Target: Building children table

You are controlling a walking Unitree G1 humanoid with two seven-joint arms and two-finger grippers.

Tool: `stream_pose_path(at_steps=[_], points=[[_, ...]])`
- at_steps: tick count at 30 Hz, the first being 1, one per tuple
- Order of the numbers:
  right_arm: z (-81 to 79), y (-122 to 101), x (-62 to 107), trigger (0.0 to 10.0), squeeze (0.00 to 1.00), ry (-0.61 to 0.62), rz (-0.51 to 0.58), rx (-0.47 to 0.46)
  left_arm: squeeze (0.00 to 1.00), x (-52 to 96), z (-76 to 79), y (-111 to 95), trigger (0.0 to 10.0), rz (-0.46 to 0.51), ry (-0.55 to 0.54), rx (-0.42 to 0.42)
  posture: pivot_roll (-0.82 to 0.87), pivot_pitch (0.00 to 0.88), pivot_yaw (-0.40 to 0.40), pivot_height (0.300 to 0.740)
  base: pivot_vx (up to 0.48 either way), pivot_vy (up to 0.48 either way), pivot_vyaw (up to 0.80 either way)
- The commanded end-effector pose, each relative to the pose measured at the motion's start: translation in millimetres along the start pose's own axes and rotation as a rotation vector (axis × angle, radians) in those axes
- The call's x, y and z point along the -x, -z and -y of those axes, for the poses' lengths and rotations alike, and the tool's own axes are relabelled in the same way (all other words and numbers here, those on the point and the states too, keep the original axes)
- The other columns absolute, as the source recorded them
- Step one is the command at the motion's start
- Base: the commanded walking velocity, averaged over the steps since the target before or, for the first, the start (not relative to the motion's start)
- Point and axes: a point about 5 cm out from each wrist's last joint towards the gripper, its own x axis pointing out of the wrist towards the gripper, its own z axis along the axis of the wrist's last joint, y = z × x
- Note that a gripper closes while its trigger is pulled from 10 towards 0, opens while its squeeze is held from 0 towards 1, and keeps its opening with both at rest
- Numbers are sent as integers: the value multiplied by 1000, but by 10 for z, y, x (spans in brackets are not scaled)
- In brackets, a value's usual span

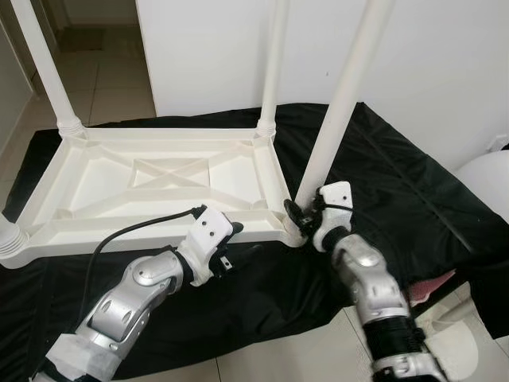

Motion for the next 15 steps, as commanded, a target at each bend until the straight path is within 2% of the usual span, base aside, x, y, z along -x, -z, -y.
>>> stream_pose_path(at_steps=[1,4,8,11,15], points=[[91,80,48,10000,0,118,-48,2,0,0,62,5,10000,-5,122,-15,-12,0,-33,740,0,0,0],[-22,78,56,10000,0,196,-30,-56,0,-2,64,17,10000,-6,113,-10,-7,0,-41,740,0,0,0],[-61,73,60,10000,0,216,-30,-77,0,-4,65,18,10000,-5,111,-10,-7,0,-41,740,0,0,0],[-217,15,44,10000,0,220,-3,-120,0,-5,77,14,10000,0,105,-5,1,0,-45,740,0,0,0],[-185,13,57,10000,0,235,-7,-100,0,-4,72,15,10000,0,104,-4,0,0,-46,740,0,0,0]])
